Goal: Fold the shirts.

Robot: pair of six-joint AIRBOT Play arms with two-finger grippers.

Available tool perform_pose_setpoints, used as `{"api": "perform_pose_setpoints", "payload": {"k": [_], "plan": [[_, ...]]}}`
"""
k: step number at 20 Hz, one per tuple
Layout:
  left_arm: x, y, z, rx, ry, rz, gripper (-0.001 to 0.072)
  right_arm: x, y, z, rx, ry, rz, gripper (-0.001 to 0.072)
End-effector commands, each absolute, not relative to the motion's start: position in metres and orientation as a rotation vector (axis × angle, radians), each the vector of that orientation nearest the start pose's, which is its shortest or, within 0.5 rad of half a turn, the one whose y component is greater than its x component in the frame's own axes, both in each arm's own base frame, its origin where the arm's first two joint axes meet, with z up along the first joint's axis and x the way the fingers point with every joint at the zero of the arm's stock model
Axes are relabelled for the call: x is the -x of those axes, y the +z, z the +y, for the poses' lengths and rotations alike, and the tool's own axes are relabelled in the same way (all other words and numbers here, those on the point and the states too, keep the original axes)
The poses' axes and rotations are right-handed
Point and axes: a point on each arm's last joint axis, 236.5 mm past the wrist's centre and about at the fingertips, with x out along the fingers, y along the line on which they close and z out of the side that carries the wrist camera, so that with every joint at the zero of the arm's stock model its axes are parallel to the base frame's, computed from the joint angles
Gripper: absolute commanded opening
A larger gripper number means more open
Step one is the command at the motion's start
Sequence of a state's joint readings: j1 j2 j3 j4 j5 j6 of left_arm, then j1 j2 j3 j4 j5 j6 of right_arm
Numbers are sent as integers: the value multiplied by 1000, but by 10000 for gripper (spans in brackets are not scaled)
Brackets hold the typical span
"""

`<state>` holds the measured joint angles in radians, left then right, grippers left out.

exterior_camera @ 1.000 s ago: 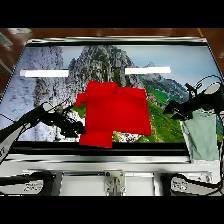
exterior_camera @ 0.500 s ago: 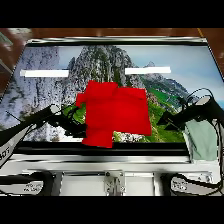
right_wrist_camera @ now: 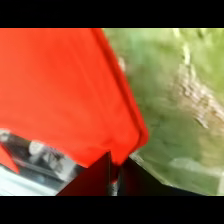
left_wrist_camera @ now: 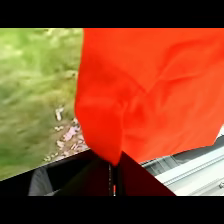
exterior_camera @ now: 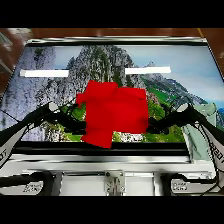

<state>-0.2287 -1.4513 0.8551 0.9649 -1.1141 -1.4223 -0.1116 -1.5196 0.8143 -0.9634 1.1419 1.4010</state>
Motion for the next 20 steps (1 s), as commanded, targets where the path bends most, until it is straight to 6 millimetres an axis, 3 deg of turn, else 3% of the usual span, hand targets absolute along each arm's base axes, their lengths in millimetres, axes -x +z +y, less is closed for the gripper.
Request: {"api": "perform_pose_setpoints", "payload": {"k": [1, 3, 4, 5, 6, 7, 9, 11, 12, 13, 14, 16, 18, 20], "plan": [[-276, -94, -161, 216, -424, 1658, 36, -310, -124, 103, -667, 244, 1603, 59], [-296, -69, -115, 32, -310, 1633, 35, -341, -86, 105, -599, 336, 1476, 57], [-313, -43, -94, -47, -254, 1577, 35, -362, -54, 106, -562, 379, 1381, 58], [-338, -4, -76, -109, -205, 1476, 35, -385, -12, 106, -524, 410, 1259, 58], [-363, 46, -62, -140, -162, 1342, 36, -405, 37, 105, -487, 432, 1131, 58], [-385, 103, -55, -140, -135, 1195, 36, -422, 97, 103, -447, 446, 981, 58], [-408, 237, -49, -104, -116, 852, 36, -435, 235, 99, -386, 451, 650, 58], [-396, 379, -47, -78, -115, 476, 37, -413, 372, 94, -319, 453, 312, 58], [-377, 447, -48, -58, -126, 281, 37, -390, 424, 93, -280, 455, 186, 58], [-354, 499, -49, -39, -140, 114, 37, -363, 468, 92, -240, 452, 81, 58], [-325, 543, -50, -19, -157, -43, 37, -338, 500, 91, -218, 446, 5, 58], [-276, 589, -50, 13, -187, -237, 37, -297, 540, 92, -205, 447, -97, 58], [-242, 601, -45, 18, -184, -317, 37, -271, 553, 96, -207, 460, -127, 58], [-226, 594, -36, -53, -145, -316, 37, -263, 543, 99, -210, 464, -78, 58]]}}
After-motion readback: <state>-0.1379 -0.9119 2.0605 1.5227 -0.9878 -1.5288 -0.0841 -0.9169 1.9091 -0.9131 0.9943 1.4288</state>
